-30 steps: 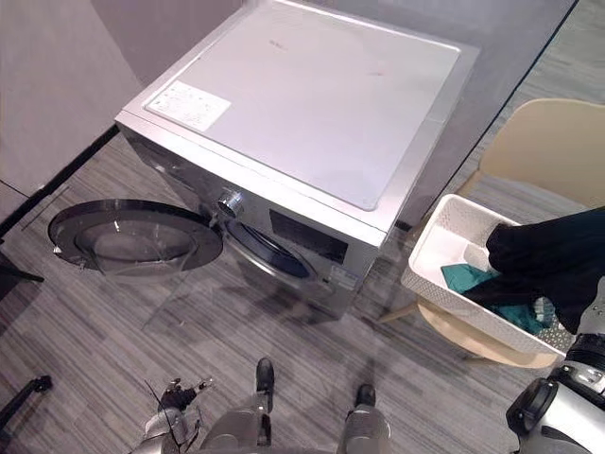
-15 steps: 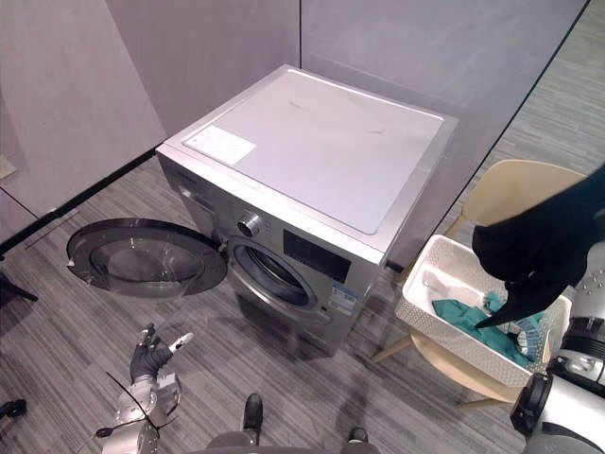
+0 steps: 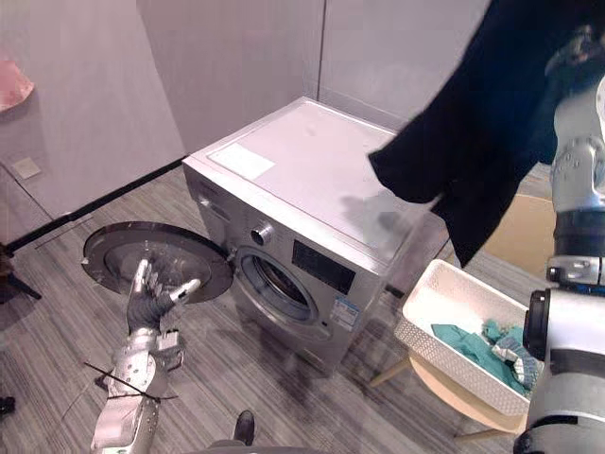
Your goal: Pick up the laundry basket with both hands and put the clothes into the washing machine.
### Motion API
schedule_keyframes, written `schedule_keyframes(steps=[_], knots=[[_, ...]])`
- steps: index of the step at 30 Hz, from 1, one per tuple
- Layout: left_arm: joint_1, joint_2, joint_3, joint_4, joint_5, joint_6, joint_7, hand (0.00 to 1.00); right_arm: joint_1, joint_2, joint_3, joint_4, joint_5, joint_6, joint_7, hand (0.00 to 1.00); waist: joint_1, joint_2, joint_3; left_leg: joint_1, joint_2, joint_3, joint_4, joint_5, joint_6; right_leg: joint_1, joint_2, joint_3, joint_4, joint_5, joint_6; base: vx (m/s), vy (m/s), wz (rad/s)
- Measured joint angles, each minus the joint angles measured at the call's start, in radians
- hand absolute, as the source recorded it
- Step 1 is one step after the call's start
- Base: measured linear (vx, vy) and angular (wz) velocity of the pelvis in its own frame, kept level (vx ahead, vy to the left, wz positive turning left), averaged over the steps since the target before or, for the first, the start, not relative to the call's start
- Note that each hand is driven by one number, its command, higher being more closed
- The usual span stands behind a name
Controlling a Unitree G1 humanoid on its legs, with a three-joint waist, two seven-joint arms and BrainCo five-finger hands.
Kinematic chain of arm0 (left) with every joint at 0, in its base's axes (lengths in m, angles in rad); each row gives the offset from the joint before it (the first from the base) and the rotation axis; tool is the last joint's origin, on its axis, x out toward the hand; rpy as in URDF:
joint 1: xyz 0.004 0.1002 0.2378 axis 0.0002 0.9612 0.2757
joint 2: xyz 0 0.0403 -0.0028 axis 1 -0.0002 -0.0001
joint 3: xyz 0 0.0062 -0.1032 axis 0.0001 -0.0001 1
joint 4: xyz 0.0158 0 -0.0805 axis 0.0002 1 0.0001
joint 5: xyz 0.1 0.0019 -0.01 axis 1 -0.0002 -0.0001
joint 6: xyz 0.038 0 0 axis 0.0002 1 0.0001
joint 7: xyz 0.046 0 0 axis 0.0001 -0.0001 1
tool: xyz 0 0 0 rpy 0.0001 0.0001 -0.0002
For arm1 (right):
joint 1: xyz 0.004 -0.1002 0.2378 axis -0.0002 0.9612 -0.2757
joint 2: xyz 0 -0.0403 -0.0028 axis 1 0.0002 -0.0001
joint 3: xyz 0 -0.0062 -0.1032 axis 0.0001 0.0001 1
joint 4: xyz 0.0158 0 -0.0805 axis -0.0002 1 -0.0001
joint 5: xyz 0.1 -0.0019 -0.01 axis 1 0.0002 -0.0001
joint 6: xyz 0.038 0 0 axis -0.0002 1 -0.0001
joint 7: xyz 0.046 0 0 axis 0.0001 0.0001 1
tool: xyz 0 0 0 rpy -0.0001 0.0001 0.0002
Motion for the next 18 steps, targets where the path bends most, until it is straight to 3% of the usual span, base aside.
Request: schedule_keyframes(steps=[6, 9, 13, 18], knots=[[-0.128, 0.071, -0.083, -0.170, -0.037, -0.060, -0.004, 0.00, -0.061, 0.008, 0.081, 0.039, 0.034, -0.002, 0.001, 1.00, 0.021, 0.002, -0.001, 0.001, -0.002, -0.013, 0.000, -0.002, -0.007, 0.008, 0.000, -0.009, 0.003, -0.011, -0.004, -0.03, 0.000, 0.09], [-0.229, 0.112, -0.159, -0.184, -0.109, -0.084, -0.010, 0.00, -0.134, 0.036, 0.149, 0.077, 0.054, 0.002, 0.002, 1.00, 0.020, 0.006, -0.003, 0.008, -0.002, -0.013, 0.000, 0.004, -0.004, 0.013, 0.000, -0.006, 0.006, -0.009, -0.008, 0.00, -0.005, -0.01], [-0.383, 0.189, -0.303, -0.113, -0.173, -0.090, -0.029, 0.00, -0.214, 0.088, 0.220, 0.083, 0.064, 0.003, 0.005, 1.00, 0.018, 0.006, -0.003, 0.014, 0.007, -0.011, 0.000, 0.003, -0.004, 0.014, 0.006, -0.003, 0.015, -0.009, -0.007, 0.00, -0.011, -0.02], [-0.538, 0.268, -0.382, 0.025, -0.222, -0.089, -0.032, 0.00, -0.243, 0.151, 0.256, 0.082, 0.072, 0.019, 0.006, 1.00, 0.008, 0.004, -0.004, 0.018, 0.014, -0.001, 0.000, 0.003, -0.004, 0.013, 0.010, 0.007, 0.023, -0.012, -0.009, 0.01, -0.020, -0.06]])
